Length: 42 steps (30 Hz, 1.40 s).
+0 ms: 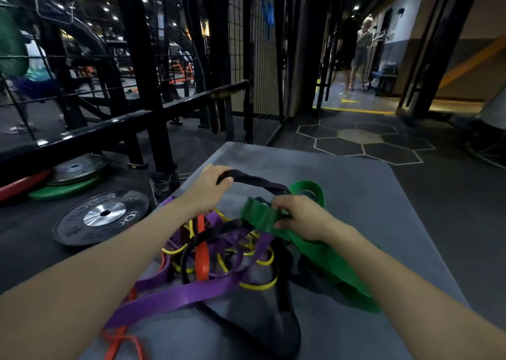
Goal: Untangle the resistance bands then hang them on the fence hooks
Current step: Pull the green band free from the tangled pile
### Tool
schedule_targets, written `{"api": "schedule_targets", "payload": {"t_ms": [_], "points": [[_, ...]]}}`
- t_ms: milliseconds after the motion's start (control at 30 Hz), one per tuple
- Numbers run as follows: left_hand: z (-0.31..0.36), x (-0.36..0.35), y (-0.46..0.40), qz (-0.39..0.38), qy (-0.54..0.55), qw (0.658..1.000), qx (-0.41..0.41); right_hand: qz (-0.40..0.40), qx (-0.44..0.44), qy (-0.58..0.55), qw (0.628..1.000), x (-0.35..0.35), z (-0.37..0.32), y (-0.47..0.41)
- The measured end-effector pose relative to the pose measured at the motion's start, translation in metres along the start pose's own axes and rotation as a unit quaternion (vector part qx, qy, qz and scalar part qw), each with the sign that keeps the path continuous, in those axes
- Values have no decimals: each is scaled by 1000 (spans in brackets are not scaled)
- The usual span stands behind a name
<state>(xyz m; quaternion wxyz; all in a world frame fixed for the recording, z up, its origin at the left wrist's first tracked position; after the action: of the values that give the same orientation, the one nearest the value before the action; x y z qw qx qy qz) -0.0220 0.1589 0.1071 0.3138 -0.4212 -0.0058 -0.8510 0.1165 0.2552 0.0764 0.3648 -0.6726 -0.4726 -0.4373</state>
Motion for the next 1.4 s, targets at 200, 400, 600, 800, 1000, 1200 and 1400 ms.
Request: {"api": "schedule_targets", "payload": {"t_ms": [200, 400, 600, 800, 1000, 1200, 1400], "points": [[19, 30, -12, 24, -57, 998, -21, 10, 27, -35, 999, 40, -22, 0], [48, 49, -13, -26, -36, 998, -44, 31, 46, -84, 995, 83, -44, -2], [65, 7, 11, -124, -73, 987, -75, 41, 87, -52, 994, 95, -62, -1], [67, -3, 1, 17, -150, 981, -122, 54, 84, -72, 992, 104, -64, 6], [71, 14, -7, 11, -118, 985, -125, 63, -29, 105, 992, 92, -28, 1], [63, 2, 4, -128, 154, 980, -13, 141, -113, 153, 972, 102, -20, -3], [44, -2, 11, -85, 375, 919, 88, 167, -91, -112, 975, 75, -26, -2]]}}
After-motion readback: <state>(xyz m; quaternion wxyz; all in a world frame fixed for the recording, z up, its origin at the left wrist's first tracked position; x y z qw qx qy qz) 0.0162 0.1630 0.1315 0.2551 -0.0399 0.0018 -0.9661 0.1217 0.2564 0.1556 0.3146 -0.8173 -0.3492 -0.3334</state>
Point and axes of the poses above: each hand's wrist, its own y-axis away from the middle knuckle, its own x-axis out of the back of the hand, z = x × y, the point moved 8 cm from there along -y, towards the middle knuckle, and after that the axes turned 1 degree about -z, right-handed, at the moved point
